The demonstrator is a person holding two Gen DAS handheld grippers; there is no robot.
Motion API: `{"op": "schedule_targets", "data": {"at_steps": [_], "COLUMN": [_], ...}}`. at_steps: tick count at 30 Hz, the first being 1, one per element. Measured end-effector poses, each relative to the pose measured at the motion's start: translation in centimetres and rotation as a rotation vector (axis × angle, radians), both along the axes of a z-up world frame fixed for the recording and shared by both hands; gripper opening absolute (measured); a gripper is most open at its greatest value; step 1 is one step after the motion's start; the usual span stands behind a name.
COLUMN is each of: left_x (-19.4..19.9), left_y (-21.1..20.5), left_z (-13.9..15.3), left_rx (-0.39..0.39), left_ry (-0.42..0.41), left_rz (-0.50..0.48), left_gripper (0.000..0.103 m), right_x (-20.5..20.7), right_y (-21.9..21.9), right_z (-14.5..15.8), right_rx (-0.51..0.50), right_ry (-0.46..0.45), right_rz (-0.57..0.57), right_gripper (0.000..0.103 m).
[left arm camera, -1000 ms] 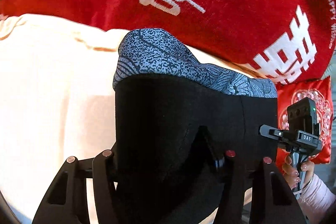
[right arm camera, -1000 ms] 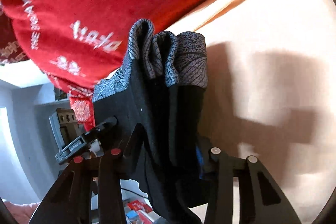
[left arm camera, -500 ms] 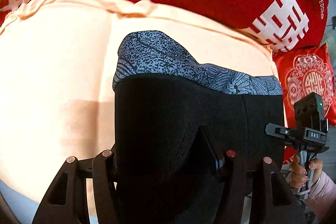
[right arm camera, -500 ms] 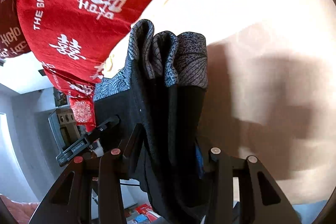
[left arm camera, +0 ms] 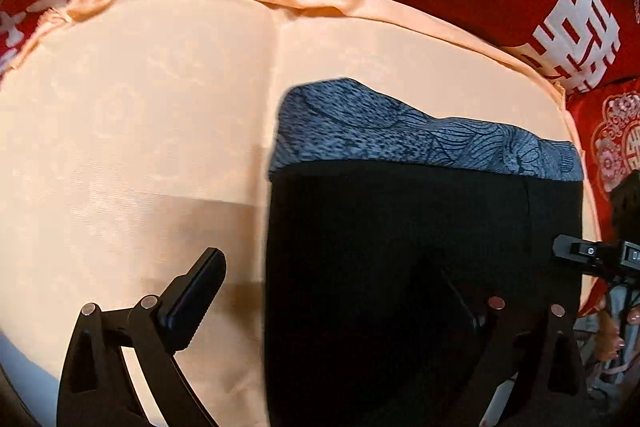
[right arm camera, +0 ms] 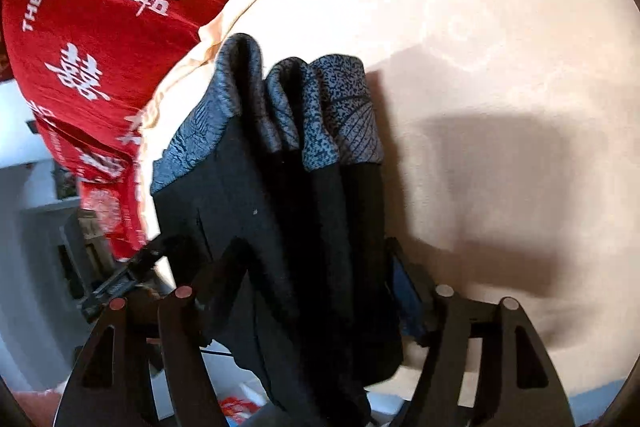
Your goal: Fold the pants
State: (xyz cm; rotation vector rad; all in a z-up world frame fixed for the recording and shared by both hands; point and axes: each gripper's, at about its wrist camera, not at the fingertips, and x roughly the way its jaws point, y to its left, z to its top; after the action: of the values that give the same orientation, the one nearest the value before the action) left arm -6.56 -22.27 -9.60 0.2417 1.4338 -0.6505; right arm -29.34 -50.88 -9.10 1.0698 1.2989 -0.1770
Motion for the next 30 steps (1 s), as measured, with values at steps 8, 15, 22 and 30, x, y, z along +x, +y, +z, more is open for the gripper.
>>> {"op": "schedule_targets", "data": {"at_steps": [8,15,22,30], "left_x": [-1.7,-5.1,-8.2,-9.5], "left_y": [1.7,2.5,2.9,2.9], "left_z": [2.9,5.8,9.4,12.0], "left_rx": [0.13,0.17,0.176,0.199], "left_ry": [-0.106,-0.112,-0.139,-0.149], "left_rz": [-0.014,-0.057,-0.08,-0.098], "left_gripper": [0.099,0.099,0.102,0.102], "right_x": [-0.8,-3.3,-4.8,-4.8], "right_y": [0.8,2.4,4.7,8.3], "right_z": [3.2,6.2,10.1,12.9], "right_rx": [-0.2,-0.274,-0.353,-0.398], "right_ry": [0.134,0.21,0.226,0.243], "right_rz": [0.036,0.0,-0.043,-0.002], "right_gripper": [0.079,0.081,0.09,0.103]}}
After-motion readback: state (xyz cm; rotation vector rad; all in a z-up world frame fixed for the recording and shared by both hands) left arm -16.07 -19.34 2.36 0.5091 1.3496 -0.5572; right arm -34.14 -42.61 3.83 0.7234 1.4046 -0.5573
